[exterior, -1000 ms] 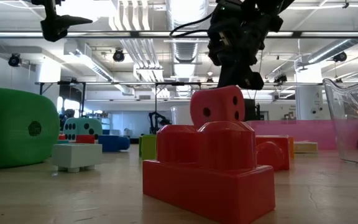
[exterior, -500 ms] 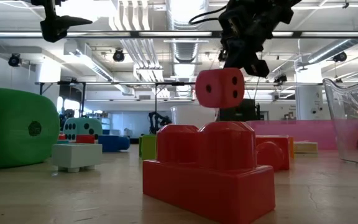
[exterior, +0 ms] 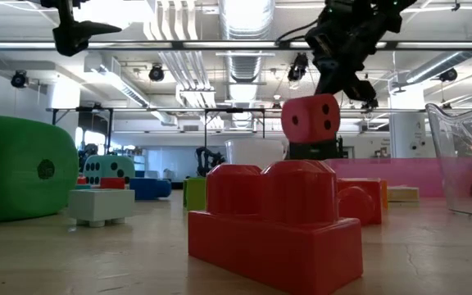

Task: Pick & Place Toys
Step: Put the red dice into the red bin

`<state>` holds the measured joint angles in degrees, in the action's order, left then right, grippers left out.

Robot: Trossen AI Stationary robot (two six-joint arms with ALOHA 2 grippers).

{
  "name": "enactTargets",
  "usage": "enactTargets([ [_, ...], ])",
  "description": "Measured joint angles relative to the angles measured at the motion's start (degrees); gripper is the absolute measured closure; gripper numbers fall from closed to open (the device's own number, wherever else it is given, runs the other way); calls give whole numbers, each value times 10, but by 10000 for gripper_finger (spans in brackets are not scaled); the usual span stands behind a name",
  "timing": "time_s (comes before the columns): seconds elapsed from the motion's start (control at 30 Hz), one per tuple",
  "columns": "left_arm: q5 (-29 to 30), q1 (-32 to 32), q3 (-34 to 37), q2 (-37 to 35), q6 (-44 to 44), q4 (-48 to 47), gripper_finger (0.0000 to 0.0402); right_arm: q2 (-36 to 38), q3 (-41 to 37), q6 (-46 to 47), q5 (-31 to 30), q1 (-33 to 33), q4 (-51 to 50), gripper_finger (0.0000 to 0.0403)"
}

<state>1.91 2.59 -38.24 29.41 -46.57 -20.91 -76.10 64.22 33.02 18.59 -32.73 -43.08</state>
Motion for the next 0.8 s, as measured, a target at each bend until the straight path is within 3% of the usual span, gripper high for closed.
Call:
enactTargets([
  [0.47, 0, 0, 0, 0, 0, 0, 28, 123, -142, 86, 14, -94, 89, 393],
  [0.8, 0, 0, 0, 0, 0, 0, 28, 197, -228, 157, -16, -132, 126, 392],
])
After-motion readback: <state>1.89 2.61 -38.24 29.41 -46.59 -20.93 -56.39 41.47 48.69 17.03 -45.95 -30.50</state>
